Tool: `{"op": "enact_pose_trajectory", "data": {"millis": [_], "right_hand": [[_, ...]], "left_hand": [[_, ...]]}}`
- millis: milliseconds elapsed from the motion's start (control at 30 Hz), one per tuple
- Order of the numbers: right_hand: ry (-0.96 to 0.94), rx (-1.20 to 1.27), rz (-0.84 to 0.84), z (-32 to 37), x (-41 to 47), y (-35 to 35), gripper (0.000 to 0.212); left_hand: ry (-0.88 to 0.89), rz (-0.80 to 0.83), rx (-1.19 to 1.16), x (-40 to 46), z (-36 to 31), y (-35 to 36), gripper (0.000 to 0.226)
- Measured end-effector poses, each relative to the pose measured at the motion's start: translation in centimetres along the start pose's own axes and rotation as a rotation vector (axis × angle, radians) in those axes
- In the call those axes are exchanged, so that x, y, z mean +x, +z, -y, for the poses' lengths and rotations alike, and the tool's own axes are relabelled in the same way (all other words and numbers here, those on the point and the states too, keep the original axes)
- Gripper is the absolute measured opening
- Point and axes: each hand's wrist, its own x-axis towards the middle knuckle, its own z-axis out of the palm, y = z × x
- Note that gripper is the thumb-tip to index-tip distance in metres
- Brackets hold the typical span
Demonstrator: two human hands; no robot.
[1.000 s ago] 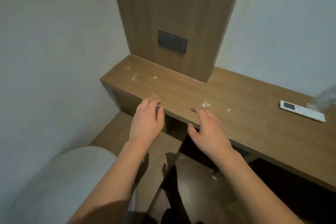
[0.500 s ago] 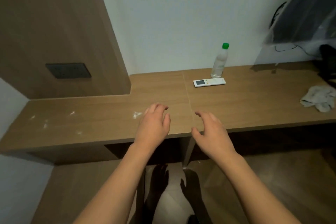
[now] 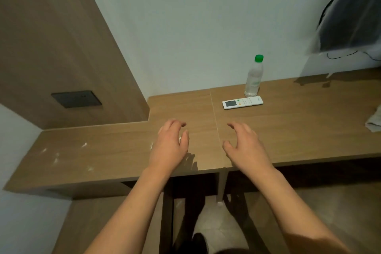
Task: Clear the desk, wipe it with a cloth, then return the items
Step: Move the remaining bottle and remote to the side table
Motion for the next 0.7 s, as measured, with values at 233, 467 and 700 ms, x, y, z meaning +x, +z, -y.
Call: {"op": "enact_pose_trajectory", "data": {"millis": [233, 467, 700], "right_hand": [[0.063, -0.002, -0.042, -1.2, 8.4, -0.2, 0.056], [0.162, -0.055, -0.068, -1.5, 17.1, 0.1, 0.051], [0.233, -0.024, -0.112, -4.8, 21.5, 0.6, 0.042]], "left_hand": [[0.061, 0.035, -0.039, 10.0, 0.2, 2.5, 0.032], [0.125, 0.059, -0.146, 20.7, 1.2, 5.0, 0.029], [0.169, 0.108, -0.211, 27.7, -1.0, 8.0, 0.027]]}}
